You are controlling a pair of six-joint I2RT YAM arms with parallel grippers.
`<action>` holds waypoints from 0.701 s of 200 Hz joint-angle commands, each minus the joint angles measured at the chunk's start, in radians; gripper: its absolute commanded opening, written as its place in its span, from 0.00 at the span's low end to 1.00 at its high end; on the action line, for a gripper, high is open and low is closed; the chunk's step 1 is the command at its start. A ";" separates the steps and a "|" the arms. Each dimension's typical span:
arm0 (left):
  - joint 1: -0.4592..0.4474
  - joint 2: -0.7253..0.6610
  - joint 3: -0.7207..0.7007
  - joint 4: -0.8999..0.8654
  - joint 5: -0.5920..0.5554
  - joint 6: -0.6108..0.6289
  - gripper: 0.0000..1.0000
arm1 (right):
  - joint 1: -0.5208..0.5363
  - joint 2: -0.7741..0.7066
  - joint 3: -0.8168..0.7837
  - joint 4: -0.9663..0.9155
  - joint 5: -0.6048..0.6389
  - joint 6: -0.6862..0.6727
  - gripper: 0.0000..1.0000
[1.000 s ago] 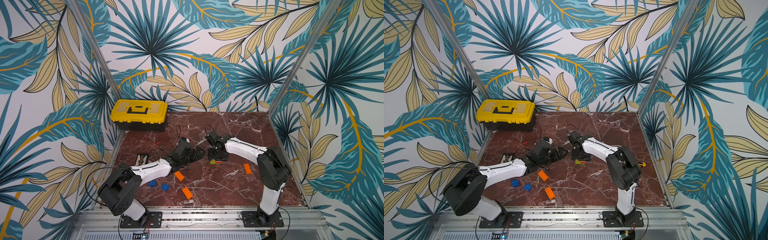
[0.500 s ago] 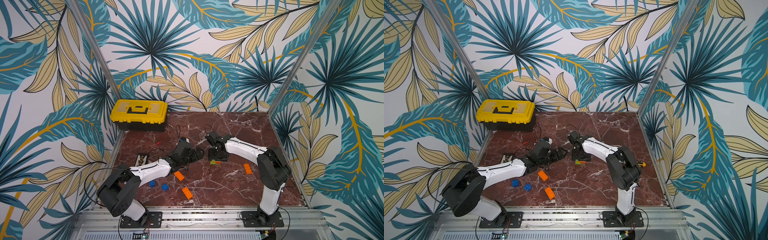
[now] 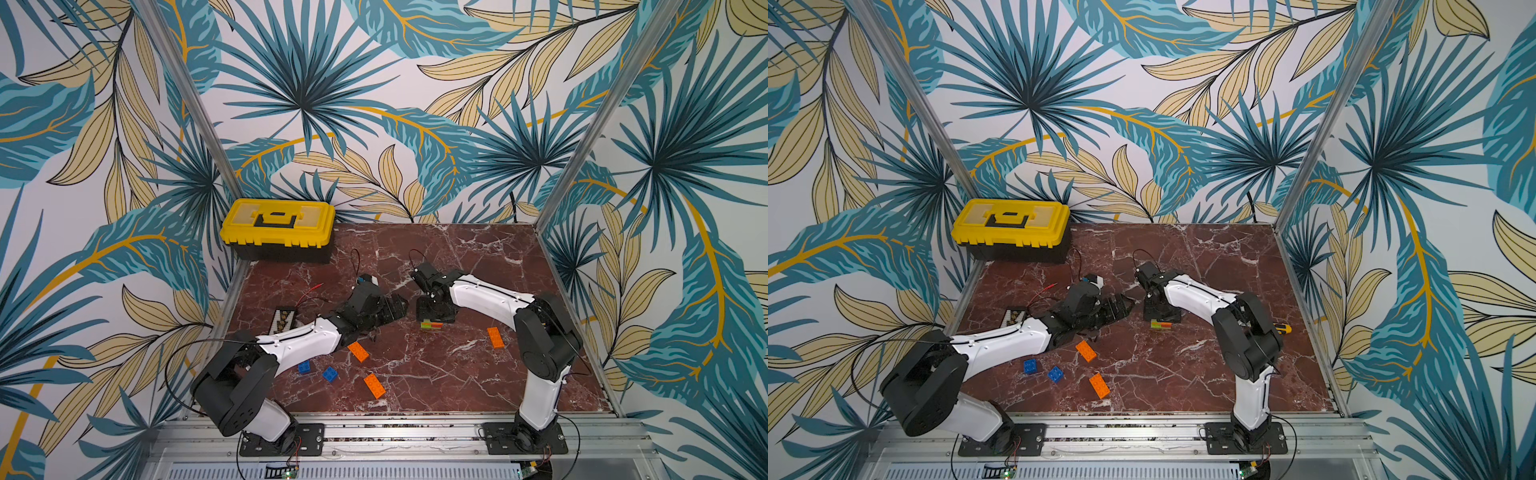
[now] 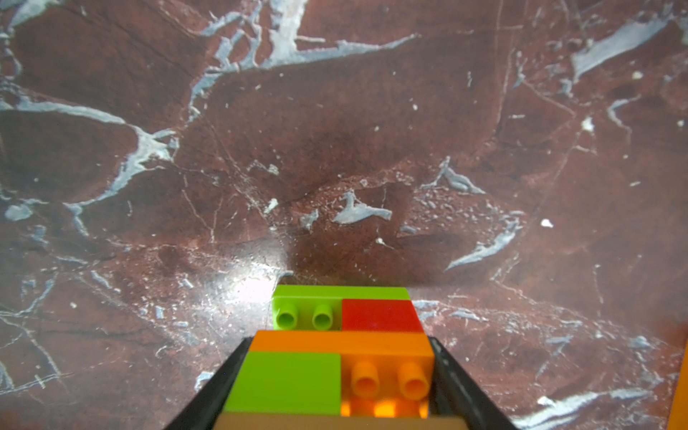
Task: Assemble the number 5 with lego
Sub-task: Assemble the lego brick with the lego brick.
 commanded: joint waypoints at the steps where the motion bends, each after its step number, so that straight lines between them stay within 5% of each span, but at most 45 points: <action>1: 0.004 -0.026 -0.008 -0.012 -0.010 0.013 1.00 | 0.000 0.001 -0.009 -0.046 -0.017 0.000 0.69; 140: 0.003 -0.035 -0.020 -0.007 -0.013 0.003 1.00 | -0.001 -0.019 -0.030 -0.038 -0.014 0.002 0.73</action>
